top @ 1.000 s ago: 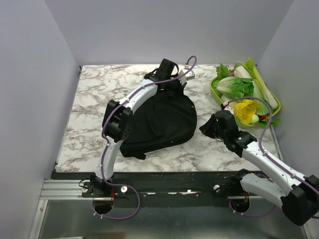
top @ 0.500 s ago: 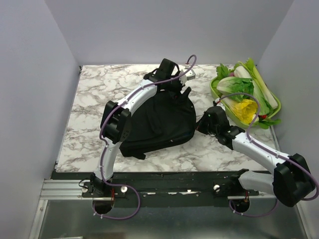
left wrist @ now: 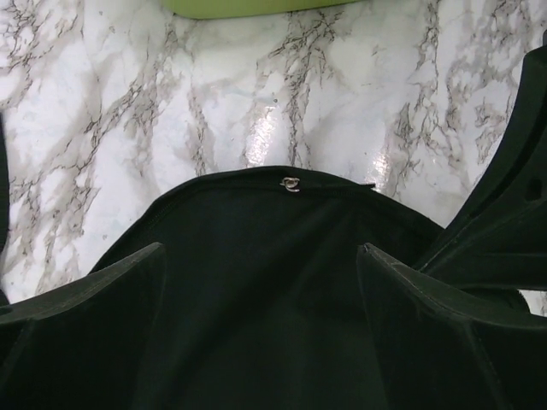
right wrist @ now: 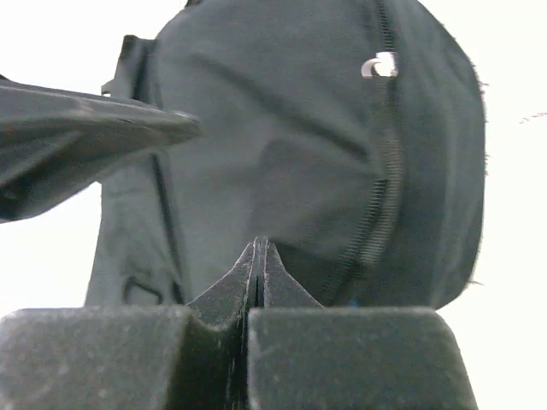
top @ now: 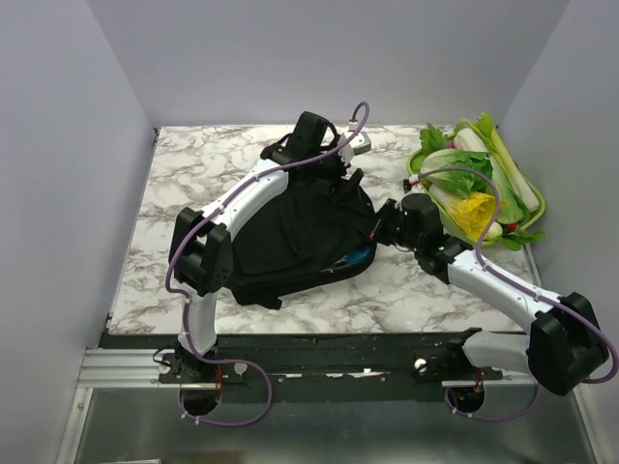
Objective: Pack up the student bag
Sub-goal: Zip the student bag at the center of the board.
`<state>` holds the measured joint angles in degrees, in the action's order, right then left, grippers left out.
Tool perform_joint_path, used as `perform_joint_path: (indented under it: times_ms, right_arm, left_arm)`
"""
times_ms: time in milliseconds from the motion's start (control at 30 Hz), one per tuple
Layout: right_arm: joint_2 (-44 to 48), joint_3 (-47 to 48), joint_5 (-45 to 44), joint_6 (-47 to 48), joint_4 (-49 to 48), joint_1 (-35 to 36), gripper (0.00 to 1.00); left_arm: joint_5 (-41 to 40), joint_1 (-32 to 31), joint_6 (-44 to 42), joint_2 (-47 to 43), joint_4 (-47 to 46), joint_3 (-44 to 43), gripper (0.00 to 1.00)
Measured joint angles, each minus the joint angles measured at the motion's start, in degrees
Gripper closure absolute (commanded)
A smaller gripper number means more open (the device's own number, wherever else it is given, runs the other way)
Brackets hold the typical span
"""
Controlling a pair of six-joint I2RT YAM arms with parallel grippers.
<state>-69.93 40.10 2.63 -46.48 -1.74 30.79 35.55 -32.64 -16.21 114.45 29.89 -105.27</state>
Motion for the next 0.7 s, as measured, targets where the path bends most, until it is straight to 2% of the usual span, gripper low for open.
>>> perform_joint_path:
  times_ms: [267, 300, 433, 567, 700]
  right_arm:
    - [-1.2, 1.0, 2.8, -0.7, -2.7, 1.6, 0.95]
    - [-1.3, 0.4, 2.9, -1.0, -3.0, 1.6, 0.89]
    - [-0.2, -4.4, 3.0, -1.9, -2.7, 1.6, 0.79]
    - [10.1, -9.9, 2.4, -2.1, -1.0, 1.6, 0.72]
    - [20.8, -10.5, 0.1, -1.5, 0.1, 1.6, 0.69]
  left_arm:
    - [0.0, 0.0, 1.1, -1.7, -1.4, 5.3, 0.02]
    - [0.1, 0.0, 1.5, -1.8, -1.4, 5.7, 0.02]
    - [1.8, 0.0, 3.6, -4.8, -2.1, 11.4, 0.03]
    - [4.4, -0.8, 4.3, -9.8, -0.8, 16.8, 0.06]
    - [5.4, -4.0, 2.8, -14.2, 1.5, 18.8, 0.06]
